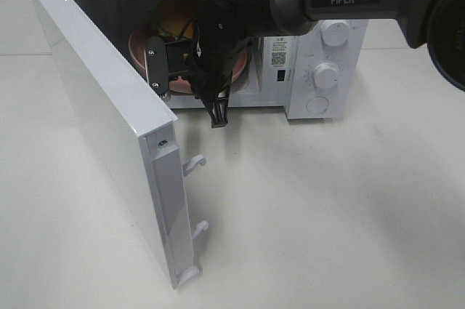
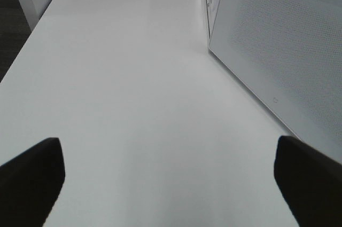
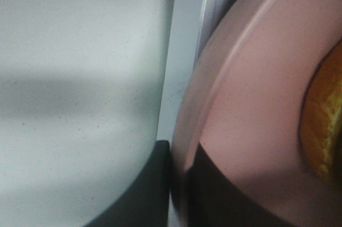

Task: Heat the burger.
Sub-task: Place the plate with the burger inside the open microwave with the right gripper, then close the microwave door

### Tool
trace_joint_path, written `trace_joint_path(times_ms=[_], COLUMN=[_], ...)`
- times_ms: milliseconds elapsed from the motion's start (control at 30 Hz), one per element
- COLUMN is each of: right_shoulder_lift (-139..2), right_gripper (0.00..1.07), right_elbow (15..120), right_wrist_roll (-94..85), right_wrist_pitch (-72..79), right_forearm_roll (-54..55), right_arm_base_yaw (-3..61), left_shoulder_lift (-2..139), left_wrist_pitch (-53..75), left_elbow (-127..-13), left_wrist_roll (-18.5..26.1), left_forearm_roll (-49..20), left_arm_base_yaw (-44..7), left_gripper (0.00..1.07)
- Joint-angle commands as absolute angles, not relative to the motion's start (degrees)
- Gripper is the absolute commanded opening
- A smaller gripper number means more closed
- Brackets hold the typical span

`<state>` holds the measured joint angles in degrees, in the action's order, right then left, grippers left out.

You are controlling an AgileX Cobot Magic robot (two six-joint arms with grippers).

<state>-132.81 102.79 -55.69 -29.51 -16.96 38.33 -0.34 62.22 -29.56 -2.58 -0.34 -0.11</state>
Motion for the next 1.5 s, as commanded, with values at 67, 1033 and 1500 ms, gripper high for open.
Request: trace_joint_path(times_ms=[67, 1033, 1500], right_shoulder_lift=[-132.75, -132.87, -129.14], right_gripper=[0.02, 0.35, 0.58], right_elbow=[103.82, 103.71, 98.03], right_wrist_roll=[-56.09, -52.02, -50.76], right_wrist_pitch=[-26.30, -29.51, -26.41], right_forearm_roll=[-17.93, -17.88, -17.93], right_arm_base_yaw=[38.16, 38.16, 38.16], left_shoulder_lift=[-1.26, -1.26, -1.26], left_wrist_pitch=[61.25, 61.25, 61.25], left_elbow=[-29.62, -29.62, -29.62], left_wrist_roll=[-2.52, -2.52, -2.52], left_forearm_roll=[-0.46, -0.46, -0.46], left_arm_base_yaw=[-0.52, -0.52, -0.52], left_gripper=[1.00, 1.00, 1.00])
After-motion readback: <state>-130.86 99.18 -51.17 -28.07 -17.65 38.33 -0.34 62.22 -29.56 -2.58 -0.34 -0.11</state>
